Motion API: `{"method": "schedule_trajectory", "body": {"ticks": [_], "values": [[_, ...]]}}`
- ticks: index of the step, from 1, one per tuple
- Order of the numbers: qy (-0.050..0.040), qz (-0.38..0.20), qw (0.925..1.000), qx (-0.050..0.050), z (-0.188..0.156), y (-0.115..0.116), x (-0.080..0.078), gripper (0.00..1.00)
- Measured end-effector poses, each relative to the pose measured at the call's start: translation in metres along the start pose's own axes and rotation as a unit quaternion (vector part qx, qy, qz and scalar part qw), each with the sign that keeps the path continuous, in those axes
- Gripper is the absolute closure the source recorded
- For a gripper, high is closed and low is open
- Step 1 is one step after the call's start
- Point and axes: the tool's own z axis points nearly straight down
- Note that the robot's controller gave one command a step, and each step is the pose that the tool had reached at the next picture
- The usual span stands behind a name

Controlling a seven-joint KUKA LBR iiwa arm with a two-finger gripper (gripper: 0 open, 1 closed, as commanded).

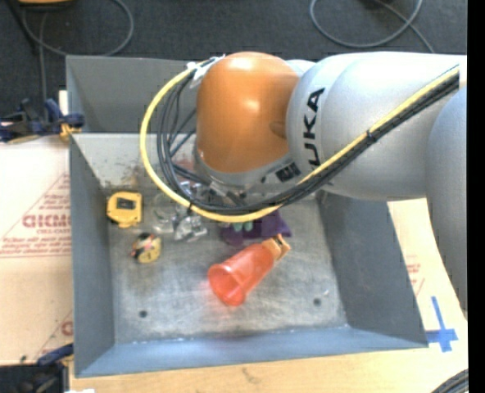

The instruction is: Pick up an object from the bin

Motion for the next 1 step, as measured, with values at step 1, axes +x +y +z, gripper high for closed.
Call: {"method": "schedule_trajectory", "body": {"ticks": [1], "values": [[-0.0026,0.051,0.9987,-0.001,-0.0341,0.0307,-0.0272,1.0]]}}
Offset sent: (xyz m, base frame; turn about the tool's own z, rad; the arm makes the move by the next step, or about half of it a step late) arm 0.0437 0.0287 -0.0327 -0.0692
